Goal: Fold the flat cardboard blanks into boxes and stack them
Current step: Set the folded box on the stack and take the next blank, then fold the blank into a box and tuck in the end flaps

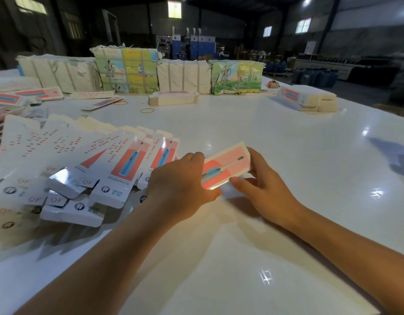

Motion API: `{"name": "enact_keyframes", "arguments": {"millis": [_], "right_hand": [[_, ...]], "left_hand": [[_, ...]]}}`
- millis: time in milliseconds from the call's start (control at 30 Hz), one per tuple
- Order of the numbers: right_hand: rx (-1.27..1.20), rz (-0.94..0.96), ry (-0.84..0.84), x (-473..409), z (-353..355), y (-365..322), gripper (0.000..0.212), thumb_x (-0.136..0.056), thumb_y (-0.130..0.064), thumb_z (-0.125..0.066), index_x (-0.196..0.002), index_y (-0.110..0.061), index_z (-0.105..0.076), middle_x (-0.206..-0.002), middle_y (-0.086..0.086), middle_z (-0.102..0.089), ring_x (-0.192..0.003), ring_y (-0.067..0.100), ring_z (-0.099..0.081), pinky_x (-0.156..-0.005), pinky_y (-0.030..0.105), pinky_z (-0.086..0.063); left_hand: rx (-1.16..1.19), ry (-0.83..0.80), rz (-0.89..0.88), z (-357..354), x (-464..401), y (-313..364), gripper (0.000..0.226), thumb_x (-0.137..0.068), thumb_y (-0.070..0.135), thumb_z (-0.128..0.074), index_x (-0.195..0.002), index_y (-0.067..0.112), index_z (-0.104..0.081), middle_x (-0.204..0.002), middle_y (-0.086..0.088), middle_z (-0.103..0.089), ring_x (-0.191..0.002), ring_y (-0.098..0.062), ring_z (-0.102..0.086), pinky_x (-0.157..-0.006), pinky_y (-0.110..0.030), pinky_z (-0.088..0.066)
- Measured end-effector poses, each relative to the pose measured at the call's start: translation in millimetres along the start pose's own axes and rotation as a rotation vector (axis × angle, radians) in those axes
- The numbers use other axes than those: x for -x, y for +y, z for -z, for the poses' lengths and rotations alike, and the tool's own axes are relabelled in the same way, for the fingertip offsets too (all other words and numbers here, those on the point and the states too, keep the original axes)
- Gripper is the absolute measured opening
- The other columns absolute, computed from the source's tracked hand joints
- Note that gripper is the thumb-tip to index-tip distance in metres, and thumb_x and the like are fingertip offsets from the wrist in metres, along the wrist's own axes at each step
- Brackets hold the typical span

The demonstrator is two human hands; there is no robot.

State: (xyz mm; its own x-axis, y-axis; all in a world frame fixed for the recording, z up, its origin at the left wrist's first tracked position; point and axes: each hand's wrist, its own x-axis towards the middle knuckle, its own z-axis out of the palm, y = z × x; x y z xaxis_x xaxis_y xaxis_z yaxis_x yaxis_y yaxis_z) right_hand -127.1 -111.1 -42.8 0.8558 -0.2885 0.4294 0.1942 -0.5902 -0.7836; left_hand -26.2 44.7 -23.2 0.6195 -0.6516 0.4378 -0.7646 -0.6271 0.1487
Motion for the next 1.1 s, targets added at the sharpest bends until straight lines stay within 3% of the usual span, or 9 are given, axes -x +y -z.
{"name": "enact_keyframes", "arguments": {"millis": [100, 233, 367, 433, 533, 633, 800, 933, 1100], "right_hand": [[0.071, 0.078, 0.001, -2, 4, -3, 0.06, -0.091, -0.025, -0.058, -0.133, -0.048, -0.021, -0.132, -0.036, -0.039, -0.119, -0.015, -0.042, -0.096, 0.014, -0.039], [0.422, 0.328, 0.01, -3, 6, 0, 0.066, -0.094, -0.038, -0.046, -0.145, -0.026, -0.007, -0.157, -0.004, -0.009, -0.144, 0.012, -0.015, -0.113, 0.015, -0.018], [0.668, 0.443, -0.083, -8, 7, 4, 0.054, -0.088, -0.017, -0.061, -0.138, -0.005, -0.044, -0.14, 0.02, -0.044, -0.127, 0.038, -0.042, -0.106, 0.048, -0.038], [0.752, 0.444, -0.154, -9, 8, 7, 0.057, -0.08, -0.014, -0.071, -0.132, -0.001, -0.052, -0.126, 0.02, -0.056, -0.115, 0.038, -0.051, -0.095, 0.049, -0.044], [0.779, 0.344, -0.124, -11, 15, 12, 0.057, -0.086, -0.027, -0.067, -0.138, -0.011, -0.047, -0.127, 0.013, -0.055, -0.114, 0.031, -0.048, -0.092, 0.042, -0.042], [0.795, 0.186, 0.086, -19, 43, 19, 0.052, -0.089, -0.031, -0.061, -0.138, -0.02, -0.047, -0.123, 0.01, -0.056, -0.111, 0.03, -0.046, -0.088, 0.04, -0.043], [0.603, -0.187, 0.612, -37, 158, 32, 0.036, -0.09, -0.033, -0.061, -0.124, -0.022, -0.059, -0.111, 0.015, -0.059, -0.103, 0.032, -0.052, -0.079, 0.034, -0.04], [0.868, -0.408, 0.946, -15, 271, 46, 0.024, -0.091, -0.035, -0.053, -0.113, -0.027, -0.061, -0.116, 0.015, -0.051, -0.102, 0.03, -0.043, -0.075, 0.033, -0.033], [1.329, -0.882, 0.802, 50, 347, 75, 0.034, -0.09, -0.027, -0.054, -0.123, -0.024, -0.058, -0.12, 0.016, -0.044, -0.114, 0.036, -0.037, -0.094, 0.046, -0.033]], "left_hand": [[0.085, -0.014, -0.003, 4, -3, -7, 0.052, -0.075, 0.063, -0.061, -0.112, 0.029, -0.045, -0.099, 0.013, -0.055, -0.081, -0.01, -0.053, -0.058, -0.018, -0.039], [0.088, -0.053, -0.068, 8, -3, -10, 0.047, -0.073, 0.066, -0.061, -0.098, 0.037, -0.035, -0.082, 0.018, -0.04, -0.066, -0.006, -0.047, -0.05, -0.012, -0.03], [-0.041, -0.197, -0.088, 7, -1, -17, 0.048, -0.072, 0.07, -0.058, -0.095, 0.039, -0.029, -0.079, 0.019, -0.04, -0.065, -0.003, -0.046, -0.056, -0.015, -0.035], [-0.115, -0.281, -0.057, 5, 0, -21, 0.054, -0.074, 0.072, -0.053, -0.11, 0.033, -0.039, -0.099, 0.017, -0.05, -0.084, -0.008, -0.054, -0.071, -0.023, -0.045], [-0.149, 0.045, -0.255, -4, 0, -21, 0.072, -0.072, 0.066, -0.047, -0.126, 0.018, -0.053, -0.121, -0.004, -0.059, -0.106, -0.03, -0.058, -0.087, -0.047, -0.046], [-0.08, 0.323, -0.328, -22, -8, -25, 0.058, -0.075, 0.058, -0.044, -0.117, 0.019, -0.055, -0.116, -0.008, -0.059, -0.103, -0.036, -0.053, -0.083, -0.05, -0.042], [0.201, 0.105, -0.256, -72, -15, -42, 0.029, -0.076, 0.067, -0.042, -0.1, 0.054, -0.048, -0.095, 0.022, -0.053, -0.086, -0.013, -0.055, -0.073, -0.045, -0.05], [0.213, 0.073, -0.3, -94, -20, -47, 0.029, -0.074, 0.058, -0.045, -0.103, 0.06, -0.046, -0.099, 0.028, -0.046, -0.078, -0.009, -0.05, -0.074, -0.036, -0.042], [0.181, 0.087, -0.296, -87, -27, -43, 0.029, -0.075, 0.056, -0.044, -0.098, 0.04, -0.052, -0.087, 0.019, -0.046, -0.069, -0.015, -0.057, -0.076, -0.04, -0.04]]}}
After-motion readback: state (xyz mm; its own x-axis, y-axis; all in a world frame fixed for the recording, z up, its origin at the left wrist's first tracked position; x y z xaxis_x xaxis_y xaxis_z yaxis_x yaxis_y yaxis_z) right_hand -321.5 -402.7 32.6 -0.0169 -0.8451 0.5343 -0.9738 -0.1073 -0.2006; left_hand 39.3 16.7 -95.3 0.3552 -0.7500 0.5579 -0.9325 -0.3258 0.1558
